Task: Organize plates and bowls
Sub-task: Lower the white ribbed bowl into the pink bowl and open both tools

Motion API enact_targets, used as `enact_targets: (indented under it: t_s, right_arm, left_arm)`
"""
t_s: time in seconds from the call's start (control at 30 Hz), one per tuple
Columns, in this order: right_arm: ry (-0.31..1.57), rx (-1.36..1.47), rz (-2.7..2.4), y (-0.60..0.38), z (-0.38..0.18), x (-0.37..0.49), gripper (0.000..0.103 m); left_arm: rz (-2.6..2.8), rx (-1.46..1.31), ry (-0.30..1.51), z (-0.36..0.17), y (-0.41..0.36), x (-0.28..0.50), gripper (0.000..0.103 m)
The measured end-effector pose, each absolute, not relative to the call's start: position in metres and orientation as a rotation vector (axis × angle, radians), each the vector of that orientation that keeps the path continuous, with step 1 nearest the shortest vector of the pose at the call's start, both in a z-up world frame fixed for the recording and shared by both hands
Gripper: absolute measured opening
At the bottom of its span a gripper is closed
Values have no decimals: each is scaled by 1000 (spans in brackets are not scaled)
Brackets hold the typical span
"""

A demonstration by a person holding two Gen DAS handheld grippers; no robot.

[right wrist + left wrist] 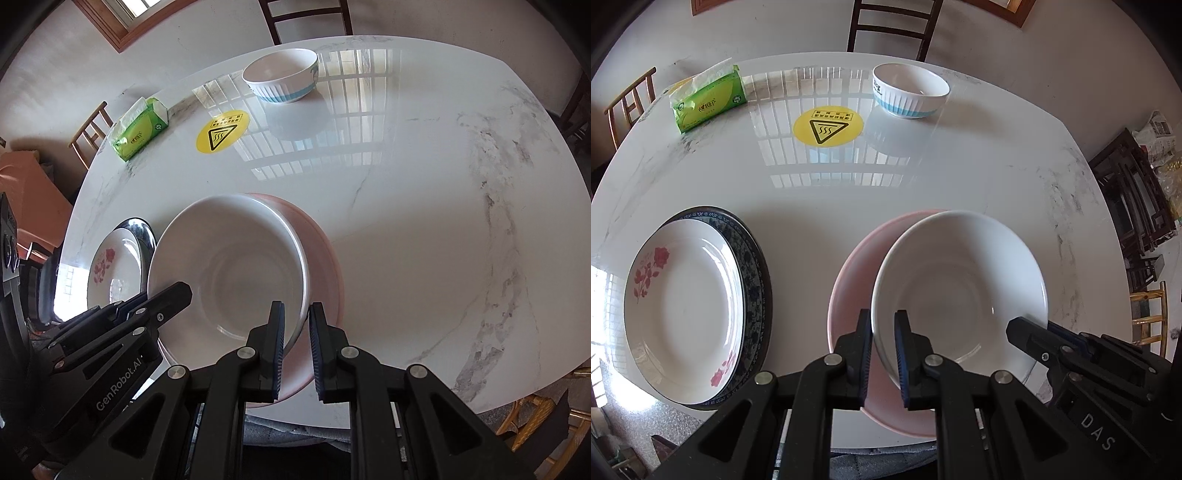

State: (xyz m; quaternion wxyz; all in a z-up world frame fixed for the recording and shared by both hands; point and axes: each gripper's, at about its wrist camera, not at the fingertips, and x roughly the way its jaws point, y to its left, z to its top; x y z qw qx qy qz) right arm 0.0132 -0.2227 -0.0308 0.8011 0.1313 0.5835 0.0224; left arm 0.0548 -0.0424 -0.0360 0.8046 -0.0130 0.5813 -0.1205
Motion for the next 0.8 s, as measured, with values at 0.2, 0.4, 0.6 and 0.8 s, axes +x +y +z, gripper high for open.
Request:
enact_targets:
  t_s: [0.2,0.4,0.6,0.8]
  right_arm:
    - [1261,267,48,-219,-36,15,15]
    - [1268,252,47,-217,-40,17,15]
    - [1266,226,52,-212,-42,20,16]
    - [1264,205,54,-212,-41,19,19]
  left_arm:
    - [-250,-14,1252,-41,-46,56,12]
    - [-249,-10,1270,-46,-48,58,12]
    - [-239,-9,1279,-49,-48,61,12]
    - [-241,-15,1277,-49,-46,62,12]
